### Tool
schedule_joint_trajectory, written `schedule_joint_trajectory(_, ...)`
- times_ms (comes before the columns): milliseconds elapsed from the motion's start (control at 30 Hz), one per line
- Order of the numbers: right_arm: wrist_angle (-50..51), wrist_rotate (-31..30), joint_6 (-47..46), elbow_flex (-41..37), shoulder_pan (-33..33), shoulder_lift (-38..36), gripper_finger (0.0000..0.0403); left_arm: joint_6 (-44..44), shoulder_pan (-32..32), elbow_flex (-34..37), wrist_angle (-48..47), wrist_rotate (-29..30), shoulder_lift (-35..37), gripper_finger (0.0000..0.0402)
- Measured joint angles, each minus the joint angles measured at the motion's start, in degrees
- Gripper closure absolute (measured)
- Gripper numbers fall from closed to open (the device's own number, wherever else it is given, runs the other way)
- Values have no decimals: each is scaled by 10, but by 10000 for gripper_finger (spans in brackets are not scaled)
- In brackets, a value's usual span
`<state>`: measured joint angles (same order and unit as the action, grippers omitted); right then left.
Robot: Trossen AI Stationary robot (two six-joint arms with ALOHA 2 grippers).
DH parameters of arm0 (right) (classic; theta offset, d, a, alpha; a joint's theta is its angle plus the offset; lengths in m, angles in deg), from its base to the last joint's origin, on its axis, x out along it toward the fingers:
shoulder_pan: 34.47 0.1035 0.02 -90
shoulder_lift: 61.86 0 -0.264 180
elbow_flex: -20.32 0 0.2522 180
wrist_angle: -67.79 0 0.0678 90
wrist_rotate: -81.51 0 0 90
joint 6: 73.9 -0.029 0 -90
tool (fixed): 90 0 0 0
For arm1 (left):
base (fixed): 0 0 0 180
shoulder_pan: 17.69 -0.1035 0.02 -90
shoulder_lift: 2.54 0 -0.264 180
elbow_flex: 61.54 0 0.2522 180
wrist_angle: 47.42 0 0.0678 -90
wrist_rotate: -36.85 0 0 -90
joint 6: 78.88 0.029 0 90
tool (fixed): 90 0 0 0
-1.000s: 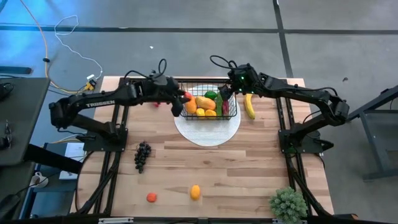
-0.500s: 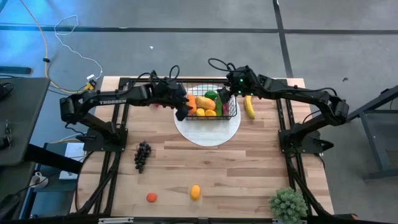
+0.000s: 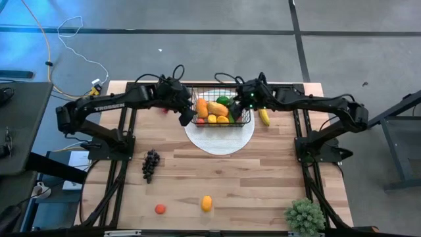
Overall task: Build produce basket
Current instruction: Put the yellow lemon into the black wire basket
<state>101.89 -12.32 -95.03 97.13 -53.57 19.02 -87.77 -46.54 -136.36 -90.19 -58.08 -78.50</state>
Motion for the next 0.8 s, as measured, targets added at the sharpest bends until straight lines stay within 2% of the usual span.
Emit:
schedule_joint_trajectory(133, -7, 0, 0, 0, 35, 0, 155, -7, 10, -11, -88, -10, 22, 162)
schedule_joint_trajectory(300, -22, 3, 1, 0, 68, 0, 155, -75, 38, -13, -143, -68, 73, 162)
schedule_joint_trajectory(600, -22, 2, -5, 0, 117, 0, 155, -220, 141, -13, -193, -60, 137, 163)
schedule_joint_trajectory(800, -13, 13, 48, 27, 170, 0, 155, -326, 228, -13, -224, -22, 152, 163)
